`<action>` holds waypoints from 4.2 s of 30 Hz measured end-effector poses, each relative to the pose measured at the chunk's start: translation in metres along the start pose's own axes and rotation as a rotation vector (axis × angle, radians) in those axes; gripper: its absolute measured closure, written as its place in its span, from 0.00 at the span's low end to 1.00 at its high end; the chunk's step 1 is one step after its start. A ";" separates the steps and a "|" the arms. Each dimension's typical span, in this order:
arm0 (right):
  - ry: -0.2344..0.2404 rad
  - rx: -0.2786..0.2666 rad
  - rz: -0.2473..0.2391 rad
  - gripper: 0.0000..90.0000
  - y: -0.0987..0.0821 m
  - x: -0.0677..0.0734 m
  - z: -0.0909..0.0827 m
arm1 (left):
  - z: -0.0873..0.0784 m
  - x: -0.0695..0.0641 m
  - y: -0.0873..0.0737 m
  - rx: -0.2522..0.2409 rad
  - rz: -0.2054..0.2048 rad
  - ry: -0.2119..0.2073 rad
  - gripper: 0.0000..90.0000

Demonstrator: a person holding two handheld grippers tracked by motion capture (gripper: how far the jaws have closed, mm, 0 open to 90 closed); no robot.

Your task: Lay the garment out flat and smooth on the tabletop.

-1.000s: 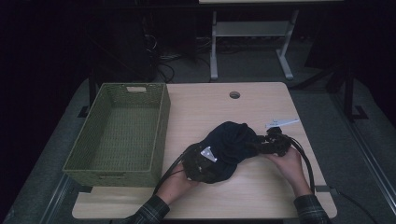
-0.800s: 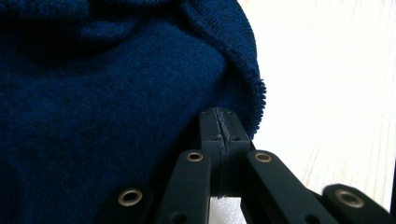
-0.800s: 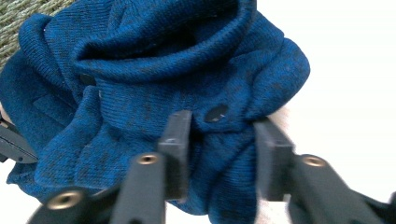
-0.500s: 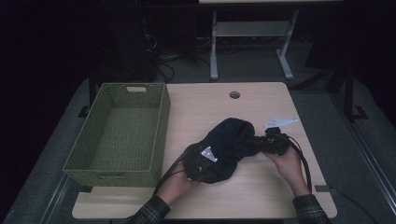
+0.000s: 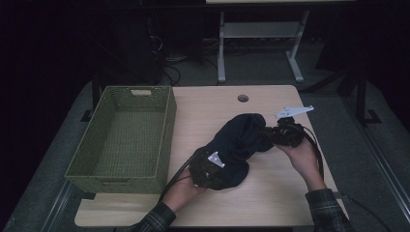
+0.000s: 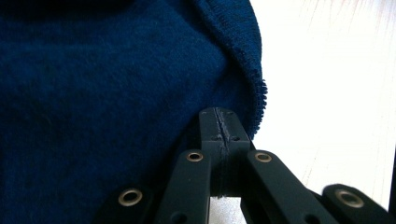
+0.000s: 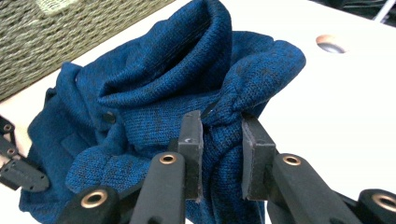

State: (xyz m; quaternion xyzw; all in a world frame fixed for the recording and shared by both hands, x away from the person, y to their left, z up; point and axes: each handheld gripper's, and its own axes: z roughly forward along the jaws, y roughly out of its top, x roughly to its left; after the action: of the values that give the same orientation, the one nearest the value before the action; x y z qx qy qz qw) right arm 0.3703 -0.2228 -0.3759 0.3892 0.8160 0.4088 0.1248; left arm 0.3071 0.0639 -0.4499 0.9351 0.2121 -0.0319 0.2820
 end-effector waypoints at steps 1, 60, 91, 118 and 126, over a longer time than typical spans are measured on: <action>-0.006 -0.003 0.001 0.81 0.003 -0.001 -0.001 | 0.000 0.000 0.000 0.002 0.001 -0.001 1.00; -0.216 0.095 0.120 0.67 0.018 -0.091 0.049 | 0.000 0.003 0.000 0.005 -0.016 -0.022 1.00; 0.020 0.094 0.011 1.00 -0.064 0.024 0.010 | 0.000 -0.001 0.002 0.022 -0.005 0.005 1.00; 0.002 0.176 -0.029 1.00 -0.090 0.049 0.040 | -0.013 0.006 0.019 0.009 -0.010 0.005 1.00; 0.004 0.187 -0.032 1.00 -0.088 0.049 0.040 | -0.028 0.032 0.053 -0.030 -0.024 0.064 1.00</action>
State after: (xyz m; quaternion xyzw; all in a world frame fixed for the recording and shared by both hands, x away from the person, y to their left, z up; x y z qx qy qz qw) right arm 0.3117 -0.1958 -0.4633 0.3855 0.8569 0.3294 0.0929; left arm 0.3563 0.0515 -0.4052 0.9286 0.2329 -0.0023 0.2889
